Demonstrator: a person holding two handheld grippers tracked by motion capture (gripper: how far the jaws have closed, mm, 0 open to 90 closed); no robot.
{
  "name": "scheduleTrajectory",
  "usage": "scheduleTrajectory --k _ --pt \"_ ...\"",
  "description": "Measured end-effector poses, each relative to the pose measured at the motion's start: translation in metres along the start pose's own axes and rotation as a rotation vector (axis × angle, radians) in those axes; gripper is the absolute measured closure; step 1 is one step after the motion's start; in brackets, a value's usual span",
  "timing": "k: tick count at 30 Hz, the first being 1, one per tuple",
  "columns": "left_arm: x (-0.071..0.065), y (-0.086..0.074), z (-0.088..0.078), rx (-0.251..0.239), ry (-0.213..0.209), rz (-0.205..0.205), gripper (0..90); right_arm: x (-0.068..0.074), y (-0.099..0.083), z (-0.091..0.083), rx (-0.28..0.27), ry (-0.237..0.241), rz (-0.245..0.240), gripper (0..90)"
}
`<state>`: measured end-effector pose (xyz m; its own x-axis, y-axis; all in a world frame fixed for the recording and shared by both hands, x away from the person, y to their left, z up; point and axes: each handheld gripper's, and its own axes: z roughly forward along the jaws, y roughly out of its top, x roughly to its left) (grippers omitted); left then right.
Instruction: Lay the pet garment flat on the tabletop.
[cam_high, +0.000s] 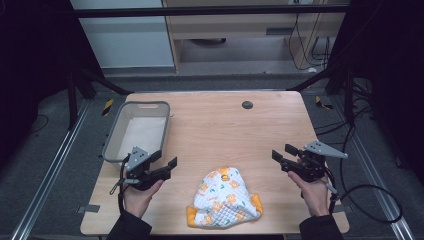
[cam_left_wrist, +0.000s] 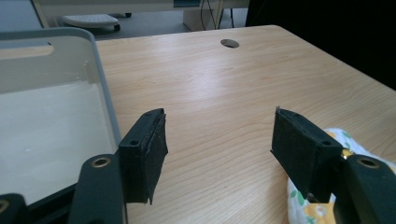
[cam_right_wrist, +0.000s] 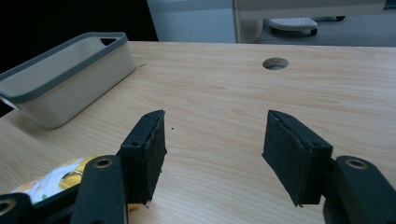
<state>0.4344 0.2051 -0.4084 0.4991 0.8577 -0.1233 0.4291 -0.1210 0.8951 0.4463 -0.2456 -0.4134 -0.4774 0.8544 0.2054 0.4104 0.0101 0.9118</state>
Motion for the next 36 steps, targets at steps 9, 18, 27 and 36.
scheduleTrajectory --k 9,18,27,36 --pt "-0.007 -0.017 0.017 0.079 -0.025 0.012 35.9 0.009 -0.017 0.015 0.08 0.031 -0.038 44.0" --pt "-0.022 -0.026 0.032 0.155 -0.086 0.048 38.7 0.022 -0.024 0.025 0.138 0.062 -0.059 48.2" --pt "-0.036 -0.037 0.045 0.219 -0.129 0.078 38.8 0.04 -0.032 0.04 0.185 0.105 -0.09 49.1" --pt "-0.049 -0.046 0.058 0.275 -0.164 0.107 35.2 0.06 -0.043 0.061 0.251 0.151 -0.135 48.7"
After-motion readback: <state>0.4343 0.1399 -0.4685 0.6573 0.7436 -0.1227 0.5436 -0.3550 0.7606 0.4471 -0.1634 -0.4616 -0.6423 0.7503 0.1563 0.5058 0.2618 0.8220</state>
